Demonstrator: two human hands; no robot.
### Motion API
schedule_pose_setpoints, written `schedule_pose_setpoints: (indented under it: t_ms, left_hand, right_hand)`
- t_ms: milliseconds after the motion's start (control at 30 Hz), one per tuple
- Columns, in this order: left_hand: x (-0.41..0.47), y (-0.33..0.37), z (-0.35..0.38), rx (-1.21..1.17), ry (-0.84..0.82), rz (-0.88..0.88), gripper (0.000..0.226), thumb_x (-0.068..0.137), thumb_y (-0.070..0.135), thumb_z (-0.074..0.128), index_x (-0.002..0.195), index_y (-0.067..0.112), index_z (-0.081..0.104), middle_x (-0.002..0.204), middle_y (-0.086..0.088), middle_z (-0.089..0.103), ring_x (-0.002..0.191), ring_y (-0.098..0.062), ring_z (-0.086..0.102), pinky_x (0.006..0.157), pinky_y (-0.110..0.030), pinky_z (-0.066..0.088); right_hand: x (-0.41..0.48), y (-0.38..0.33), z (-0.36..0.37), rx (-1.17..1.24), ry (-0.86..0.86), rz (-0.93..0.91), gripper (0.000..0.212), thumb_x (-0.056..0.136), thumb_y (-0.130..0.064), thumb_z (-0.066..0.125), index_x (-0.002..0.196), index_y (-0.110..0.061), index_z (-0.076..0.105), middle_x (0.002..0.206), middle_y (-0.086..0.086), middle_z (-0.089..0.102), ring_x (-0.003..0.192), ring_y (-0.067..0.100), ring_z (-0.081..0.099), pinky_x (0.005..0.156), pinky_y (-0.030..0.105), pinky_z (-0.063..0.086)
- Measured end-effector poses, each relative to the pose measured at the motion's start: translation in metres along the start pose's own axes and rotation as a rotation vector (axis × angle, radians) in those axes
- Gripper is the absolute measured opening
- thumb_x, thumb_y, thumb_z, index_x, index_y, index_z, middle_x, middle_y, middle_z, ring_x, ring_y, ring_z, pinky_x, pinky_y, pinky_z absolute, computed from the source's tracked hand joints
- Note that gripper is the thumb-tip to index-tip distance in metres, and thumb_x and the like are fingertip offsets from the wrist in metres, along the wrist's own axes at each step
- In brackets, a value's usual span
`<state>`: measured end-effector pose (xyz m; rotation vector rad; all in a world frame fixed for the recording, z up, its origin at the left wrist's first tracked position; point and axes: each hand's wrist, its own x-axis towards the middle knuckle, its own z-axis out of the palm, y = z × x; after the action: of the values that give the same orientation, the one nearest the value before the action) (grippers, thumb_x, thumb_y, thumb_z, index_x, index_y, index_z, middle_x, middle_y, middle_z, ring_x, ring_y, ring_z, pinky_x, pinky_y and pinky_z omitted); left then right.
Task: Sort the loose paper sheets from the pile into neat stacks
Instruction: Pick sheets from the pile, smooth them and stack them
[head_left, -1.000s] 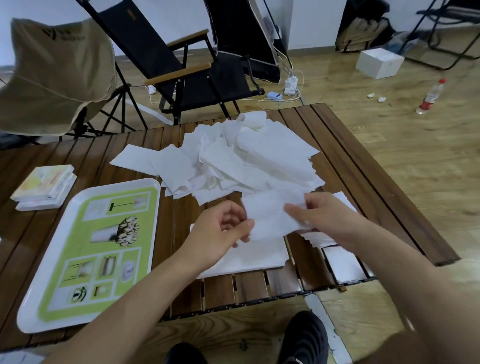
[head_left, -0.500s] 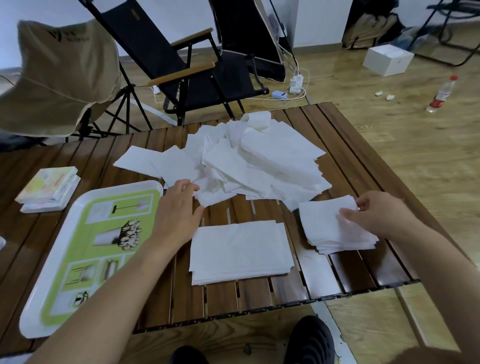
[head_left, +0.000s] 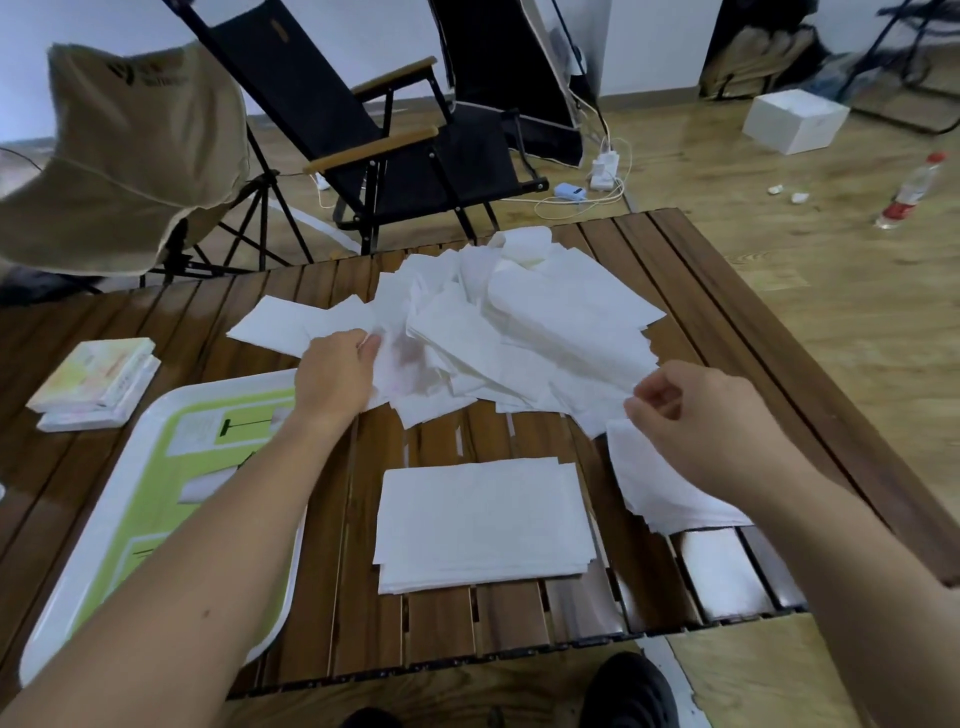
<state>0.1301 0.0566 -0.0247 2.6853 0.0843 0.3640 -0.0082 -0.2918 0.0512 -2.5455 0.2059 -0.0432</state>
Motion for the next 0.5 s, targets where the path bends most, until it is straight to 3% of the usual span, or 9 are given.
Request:
schedule_pose_setpoints:
  t_ms: [100, 167, 233, 300, 367, 400, 500]
  left_hand:
    - [-0.012, 0.014, -0.018, -0.04, 0.158, 0.037, 0.043, 0.109, 0.029, 0.043, 0.074, 0.007, 0.055, 0.066, -0.003, 0.053, 0.066, -0.025, 0.055, 0.059, -0.037, 0.037]
    - [-0.029, 0.038, -0.041, -0.164, 0.229, 0.081, 0.04, 0.11, 0.03, 0.043, 0.076, 0.009, 0.051, 0.064, -0.001, 0.05, 0.063, -0.021, 0.048, 0.056, -0.03, 0.034]
    - [-0.055, 0.066, -0.066, -0.345, 0.182, 0.114, 0.038, 0.109, 0.037, 0.044, 0.087, 0.008, 0.057, 0.072, -0.008, 0.058, 0.068, -0.025, 0.055, 0.058, -0.027, 0.039]
    - [-0.085, 0.09, -0.087, -0.625, 0.047, 0.09, 0.038, 0.106, 0.043, 0.048, 0.102, 0.01, 0.065, 0.09, -0.014, 0.069, 0.082, -0.03, 0.065, 0.068, -0.037, 0.053]
    - [-0.113, 0.107, -0.098, -0.887, -0.104, 0.01, 0.033, 0.104, 0.042, 0.053, 0.111, 0.014, 0.069, 0.104, -0.016, 0.074, 0.093, -0.026, 0.071, 0.081, -0.043, 0.057]
    - [-0.124, 0.11, -0.098, -0.971, -0.145, -0.037, 0.03, 0.104, 0.039, 0.055, 0.113, 0.015, 0.07, 0.107, -0.015, 0.075, 0.097, -0.022, 0.072, 0.084, -0.04, 0.058]
    - [-0.145, 0.107, -0.092, -1.066, -0.168, -0.193, 0.025, 0.104, 0.03, 0.056, 0.117, 0.016, 0.072, 0.111, -0.003, 0.078, 0.106, -0.021, 0.073, 0.096, -0.043, 0.058]
  right_hand:
    - [-0.004, -0.012, 0.009, 0.01, -0.038, -0.064, 0.013, 0.097, -0.037, 0.062, 0.1, -0.025, 0.067, 0.09, -0.015, 0.067, 0.084, 0.005, 0.064, 0.07, 0.025, 0.052]
    - [-0.008, -0.023, 0.01, 0.173, -0.092, -0.067, 0.018, 0.096, -0.041, 0.064, 0.107, -0.026, 0.065, 0.097, -0.015, 0.067, 0.089, 0.003, 0.065, 0.069, 0.018, 0.049]
    - [-0.014, -0.038, 0.01, 0.481, -0.219, -0.027, 0.04, 0.09, -0.05, 0.068, 0.121, -0.026, 0.061, 0.109, -0.016, 0.068, 0.1, 0.003, 0.066, 0.081, 0.021, 0.055]
    - [-0.018, -0.049, 0.01, 0.7, -0.348, 0.003, 0.072, 0.077, -0.064, 0.069, 0.136, -0.028, 0.052, 0.123, -0.016, 0.066, 0.112, 0.005, 0.065, 0.096, 0.03, 0.056]
    - [-0.02, -0.054, 0.011, 0.818, -0.462, 0.03, 0.089, 0.071, -0.07, 0.071, 0.144, -0.027, 0.044, 0.128, -0.011, 0.067, 0.113, 0.008, 0.067, 0.103, 0.036, 0.052]
    - [-0.019, -0.052, 0.013, 0.881, -0.523, 0.059, 0.088, 0.074, -0.066, 0.074, 0.144, -0.022, 0.044, 0.122, -0.008, 0.07, 0.107, 0.009, 0.071, 0.102, 0.036, 0.053]
    - [-0.02, -0.047, 0.017, 0.952, -0.669, 0.085, 0.049, 0.087, -0.045, 0.071, 0.124, -0.014, 0.061, 0.091, -0.01, 0.075, 0.083, 0.003, 0.071, 0.081, 0.023, 0.053]
